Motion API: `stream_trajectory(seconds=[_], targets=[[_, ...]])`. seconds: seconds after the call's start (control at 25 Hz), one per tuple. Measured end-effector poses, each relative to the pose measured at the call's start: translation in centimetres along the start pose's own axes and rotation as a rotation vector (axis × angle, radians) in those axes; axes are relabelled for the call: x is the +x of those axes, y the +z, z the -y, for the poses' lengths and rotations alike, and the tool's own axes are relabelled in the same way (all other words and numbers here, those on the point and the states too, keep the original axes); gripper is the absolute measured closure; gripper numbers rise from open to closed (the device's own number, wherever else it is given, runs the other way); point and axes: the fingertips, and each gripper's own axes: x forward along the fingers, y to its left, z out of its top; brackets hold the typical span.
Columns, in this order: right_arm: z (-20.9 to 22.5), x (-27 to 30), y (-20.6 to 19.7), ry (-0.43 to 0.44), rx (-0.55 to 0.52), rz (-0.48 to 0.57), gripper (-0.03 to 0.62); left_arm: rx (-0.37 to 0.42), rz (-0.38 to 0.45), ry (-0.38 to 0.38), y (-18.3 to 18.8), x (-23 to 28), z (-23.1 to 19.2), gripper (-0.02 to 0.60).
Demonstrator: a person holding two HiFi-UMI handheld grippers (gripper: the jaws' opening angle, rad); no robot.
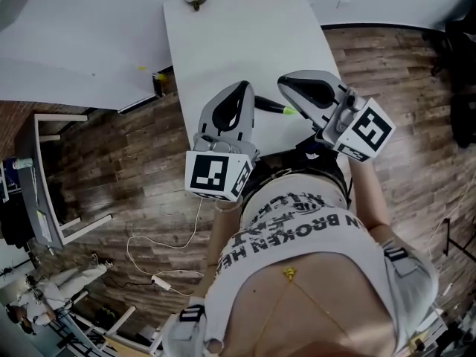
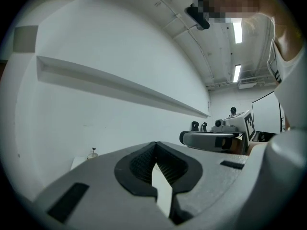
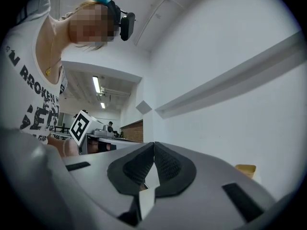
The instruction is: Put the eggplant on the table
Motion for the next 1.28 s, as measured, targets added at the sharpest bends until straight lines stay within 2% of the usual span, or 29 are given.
stream_trajectory(seconds=[0.32, 1.28], targets=[[0.1, 0.1, 1.5, -0.011, -0.002, 0.052, 0.585, 0.014, 0.034, -0.006, 1.1, -0.3, -0.1, 0.575], [-0.1, 0.7, 2.3, -0.013, -0.031, 0.052, 0.586, 0.005, 0.048, 0.006, 1.4, -1.1, -0.9, 0.575]])
